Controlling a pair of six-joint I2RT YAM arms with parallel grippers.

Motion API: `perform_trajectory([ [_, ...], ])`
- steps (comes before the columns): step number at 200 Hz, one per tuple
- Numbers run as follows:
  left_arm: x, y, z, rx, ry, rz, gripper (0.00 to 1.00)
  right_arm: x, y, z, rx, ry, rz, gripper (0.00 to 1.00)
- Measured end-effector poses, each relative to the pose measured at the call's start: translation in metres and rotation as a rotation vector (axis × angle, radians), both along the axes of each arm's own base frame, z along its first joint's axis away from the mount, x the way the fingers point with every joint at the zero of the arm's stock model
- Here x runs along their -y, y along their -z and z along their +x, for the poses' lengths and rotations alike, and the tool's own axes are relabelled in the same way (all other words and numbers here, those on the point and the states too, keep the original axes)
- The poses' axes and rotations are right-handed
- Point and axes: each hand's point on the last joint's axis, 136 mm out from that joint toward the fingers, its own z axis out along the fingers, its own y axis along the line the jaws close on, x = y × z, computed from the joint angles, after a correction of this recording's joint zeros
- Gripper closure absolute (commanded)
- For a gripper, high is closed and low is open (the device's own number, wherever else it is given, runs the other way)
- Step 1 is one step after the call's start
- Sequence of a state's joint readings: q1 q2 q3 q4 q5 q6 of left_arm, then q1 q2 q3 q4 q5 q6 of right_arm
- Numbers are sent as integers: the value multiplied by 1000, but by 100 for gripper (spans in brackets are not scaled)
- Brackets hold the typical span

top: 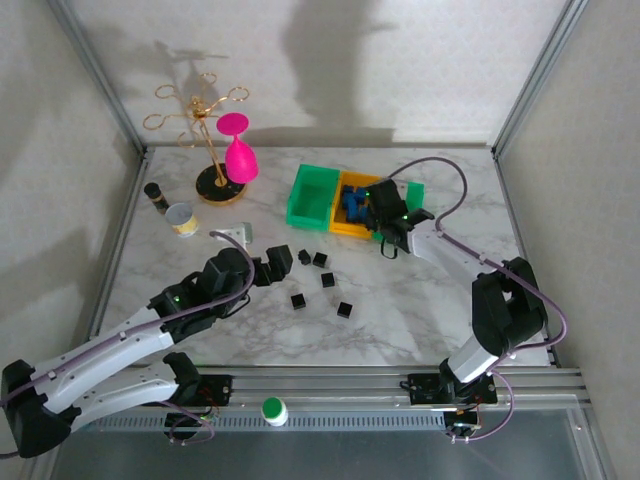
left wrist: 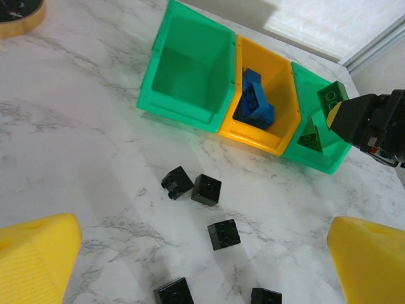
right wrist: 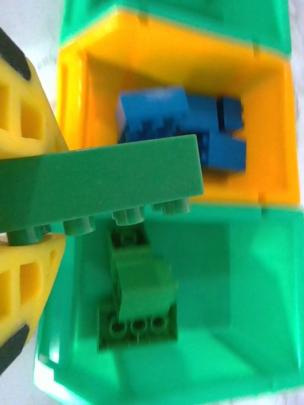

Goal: Sort the legos into containers by color
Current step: Place the lego in the container.

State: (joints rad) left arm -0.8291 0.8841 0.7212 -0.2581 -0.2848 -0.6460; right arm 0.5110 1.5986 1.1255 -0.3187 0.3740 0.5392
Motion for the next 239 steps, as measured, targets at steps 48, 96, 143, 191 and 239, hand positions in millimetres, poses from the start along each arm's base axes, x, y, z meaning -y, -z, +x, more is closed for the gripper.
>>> perform_trajectory([
  [48, 9, -1, 4, 0, 27, 8, 0, 37, 18, 14, -38, 75, -35, 73],
  [96, 9, -2, 3, 3, 30, 2, 0, 49, 47, 29, -88, 93, -66, 73],
  [143, 9, -2, 3, 3, 30, 2, 0, 49, 51, 52, -80, 97, -73, 68],
  [191, 9, -2, 3, 3, 30, 3, 0, 48, 56, 61, -88, 84, -91, 58],
  [239, 10, 0, 4, -2, 31, 11, 0, 42, 48, 60, -78, 51, -67, 56],
])
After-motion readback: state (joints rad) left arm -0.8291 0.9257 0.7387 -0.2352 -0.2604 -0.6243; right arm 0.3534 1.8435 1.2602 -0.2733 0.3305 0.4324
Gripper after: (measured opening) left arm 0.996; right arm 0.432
